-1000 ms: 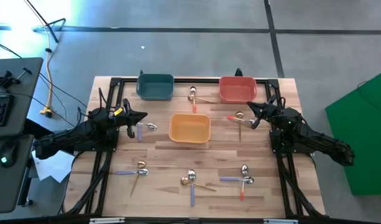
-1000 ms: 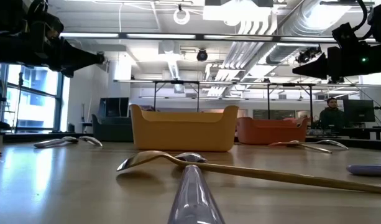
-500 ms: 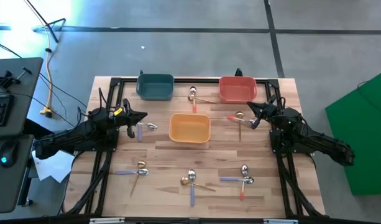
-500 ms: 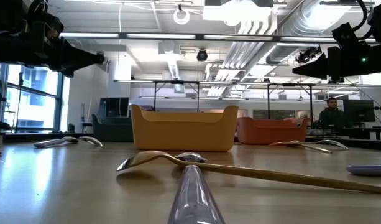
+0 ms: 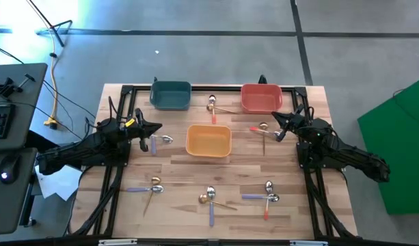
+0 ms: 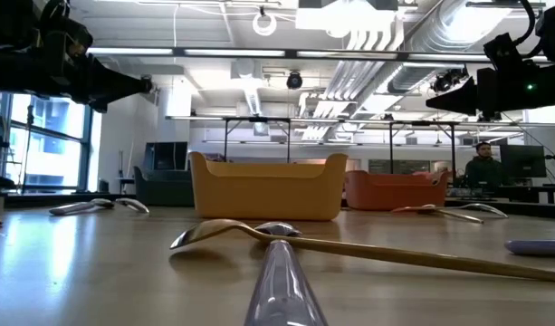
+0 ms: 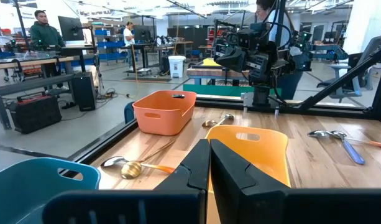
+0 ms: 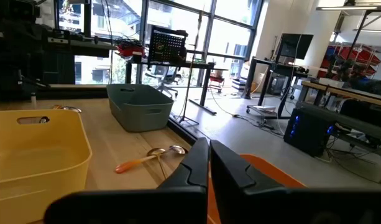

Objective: Sort silverware by color (type)

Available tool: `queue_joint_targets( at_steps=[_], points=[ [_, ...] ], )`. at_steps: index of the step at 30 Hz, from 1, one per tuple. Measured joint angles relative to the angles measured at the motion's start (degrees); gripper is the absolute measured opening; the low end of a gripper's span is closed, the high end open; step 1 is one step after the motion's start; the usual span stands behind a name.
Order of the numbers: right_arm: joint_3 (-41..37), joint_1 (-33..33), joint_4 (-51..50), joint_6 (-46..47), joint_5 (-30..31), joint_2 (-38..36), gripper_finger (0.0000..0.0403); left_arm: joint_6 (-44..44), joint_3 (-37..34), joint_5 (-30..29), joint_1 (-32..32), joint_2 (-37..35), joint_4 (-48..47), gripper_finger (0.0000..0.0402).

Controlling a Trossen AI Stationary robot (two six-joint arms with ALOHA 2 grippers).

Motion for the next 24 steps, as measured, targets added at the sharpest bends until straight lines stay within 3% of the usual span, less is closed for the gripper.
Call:
queue_joint_targets(
  at_steps=[24],
  points=[
    [-0.01, -0.02, -0.01, 0.0, 0.0, -0.01, 0.0, 0.02, -0.02, 0.0, 0.02, 0.0, 3.48, 0.0003]
  ],
)
